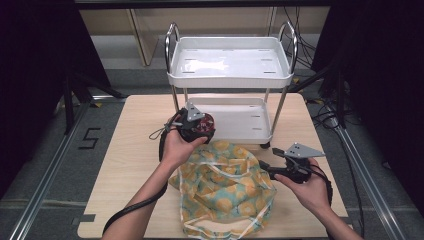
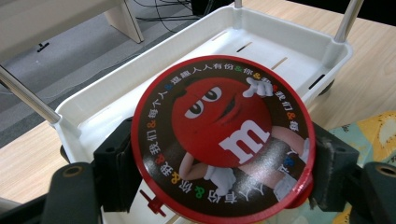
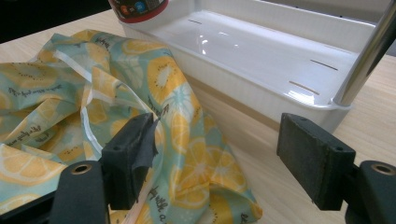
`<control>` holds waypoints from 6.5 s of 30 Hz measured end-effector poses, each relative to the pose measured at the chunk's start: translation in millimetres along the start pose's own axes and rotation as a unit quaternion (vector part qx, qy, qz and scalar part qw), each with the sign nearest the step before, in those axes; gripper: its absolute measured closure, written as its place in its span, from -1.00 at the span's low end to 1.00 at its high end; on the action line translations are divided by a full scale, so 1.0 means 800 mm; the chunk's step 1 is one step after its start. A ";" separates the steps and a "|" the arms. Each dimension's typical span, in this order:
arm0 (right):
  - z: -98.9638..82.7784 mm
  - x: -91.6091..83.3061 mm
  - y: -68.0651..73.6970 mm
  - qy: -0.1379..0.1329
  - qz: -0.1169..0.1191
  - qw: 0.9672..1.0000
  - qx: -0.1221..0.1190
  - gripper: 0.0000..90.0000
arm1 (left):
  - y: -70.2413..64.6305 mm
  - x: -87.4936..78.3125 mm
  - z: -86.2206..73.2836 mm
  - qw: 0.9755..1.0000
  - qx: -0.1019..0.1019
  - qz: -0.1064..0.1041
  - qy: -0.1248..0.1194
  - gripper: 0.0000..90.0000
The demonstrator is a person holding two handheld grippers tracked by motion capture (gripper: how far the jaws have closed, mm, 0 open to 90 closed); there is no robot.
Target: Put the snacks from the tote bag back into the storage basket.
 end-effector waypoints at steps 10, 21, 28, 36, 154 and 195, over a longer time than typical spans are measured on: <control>0.000 0.002 0.001 -0.001 0.000 1.000 0.000 -0.35 | -0.001 0.005 0.004 1.000 0.004 0.002 0.002 -0.44; -0.001 0.001 0.003 0.001 0.003 1.000 0.011 -0.35 | -0.002 0.011 0.007 1.000 -0.001 0.001 0.005 -0.44; 0.001 -0.001 -0.003 0.000 -0.001 1.000 -0.008 -0.36 | -0.001 0.013 0.010 1.000 0.003 0.005 0.003 -0.44; 0.002 0.001 -0.003 -0.009 -0.005 1.000 -0.015 -0.35 | 0.002 0.016 0.010 1.000 0.000 0.012 0.004 -0.44; -0.001 0.002 0.006 0.008 0.008 1.000 -0.007 -0.36 | 0.024 0.064 -0.013 0.998 0.002 0.042 0.038 -0.44; -0.002 0.006 0.007 -0.001 0.004 1.000 -0.007 -0.36 | 0.022 0.084 -0.024 0.999 -0.014 0.036 0.038 -0.44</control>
Point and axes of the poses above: each handheld gripper's, and its own axes: x roughly forward along the jaws, z roughly out of its top, y roughly to its left, the point moved 5 cm from there along x, roughly forward along the jaws, and after that the axes turned 5 degrees about -x, right-handed, at the moved point
